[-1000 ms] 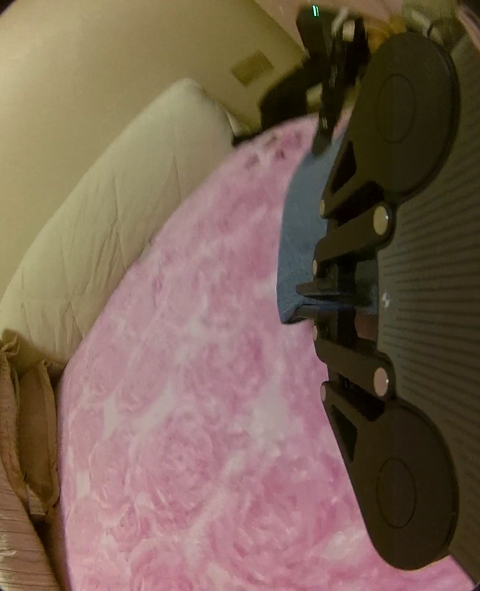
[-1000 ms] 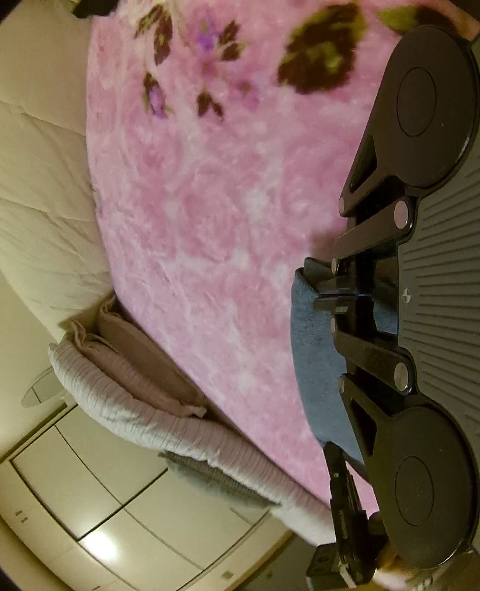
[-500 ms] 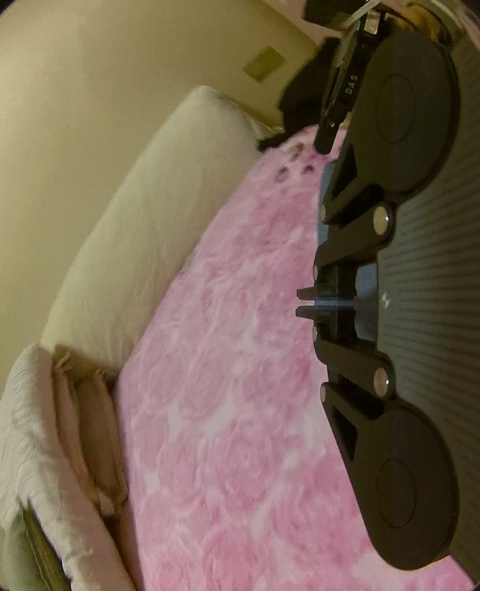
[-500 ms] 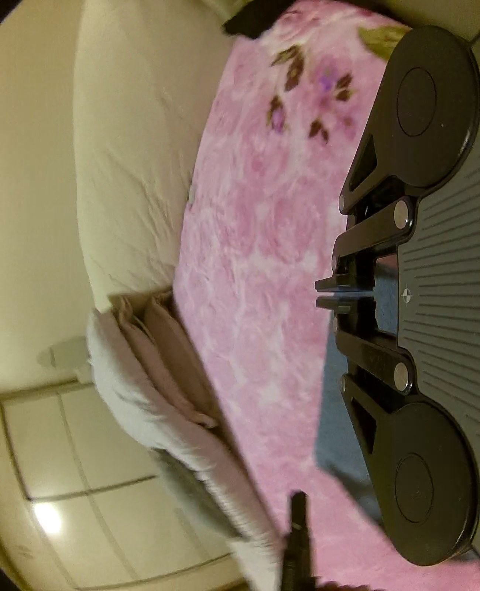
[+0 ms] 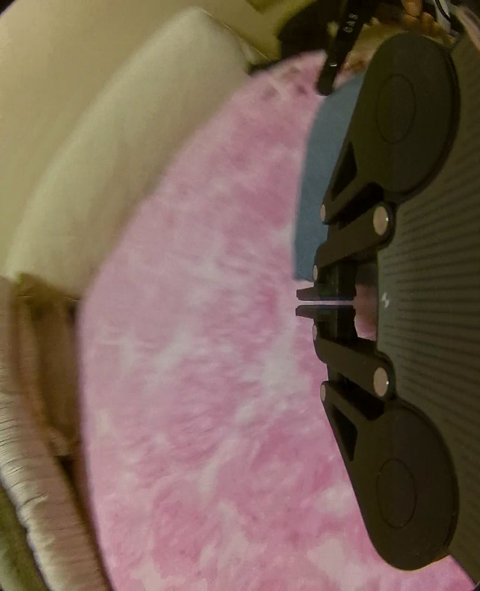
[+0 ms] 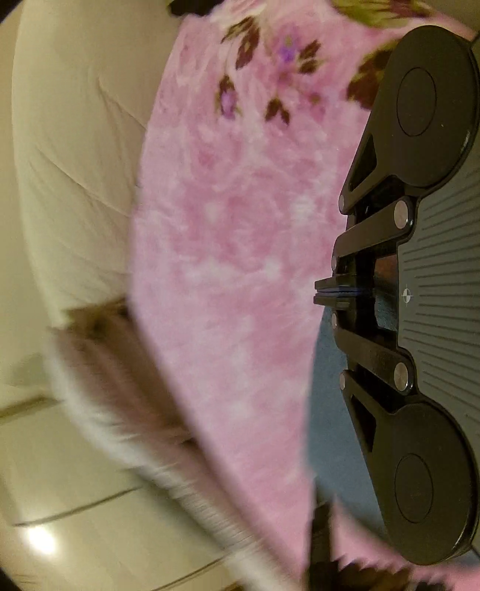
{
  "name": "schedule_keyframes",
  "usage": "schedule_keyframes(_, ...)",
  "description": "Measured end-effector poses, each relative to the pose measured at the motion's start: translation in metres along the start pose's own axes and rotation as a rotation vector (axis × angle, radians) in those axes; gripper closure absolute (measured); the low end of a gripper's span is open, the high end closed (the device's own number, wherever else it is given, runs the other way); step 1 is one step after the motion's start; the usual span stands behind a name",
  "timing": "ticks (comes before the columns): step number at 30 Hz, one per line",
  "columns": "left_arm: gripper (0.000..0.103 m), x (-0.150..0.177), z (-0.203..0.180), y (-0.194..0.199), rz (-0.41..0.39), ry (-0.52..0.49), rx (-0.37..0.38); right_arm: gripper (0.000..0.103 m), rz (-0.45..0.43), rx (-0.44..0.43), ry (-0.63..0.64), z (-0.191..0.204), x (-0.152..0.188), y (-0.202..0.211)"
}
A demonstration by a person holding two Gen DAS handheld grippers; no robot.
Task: Fold clothes
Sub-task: 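Open both grippers and pull them back from the folded jeans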
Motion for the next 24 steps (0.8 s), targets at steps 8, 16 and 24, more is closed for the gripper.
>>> schedule_keyframes(8, 0.103, 0.051, -0.03, 0.11, -0.074, -0.059, 0.082, 0.101, -0.038, -0.008, 0.042, 0.041, 0.05, 0.096)
schedule_keyframes(16, 0.101, 0.115, -0.024, 0.098, 0.033, 0.045, -0.041, 0.101, 0.091, 0.136, 0.198, 0.065, 0.117, 0.08)
schedule_keyframes(24, 0.1, 0.144, -0.038, 0.127, 0.074, -0.026, -0.146, 0.101, 0.104, 0.154, 0.18, 0.081, 0.132, 0.104)
Point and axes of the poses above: each gripper's, at about its wrist camera, not at the fingertips, and y roughly against the way its jaws point, z to its left, x to its underside, the point moved 9 cm from there along -y, roughly the way its jaws point, and after that the axes turned 5 degrees about -x, right-handed, at the moved point
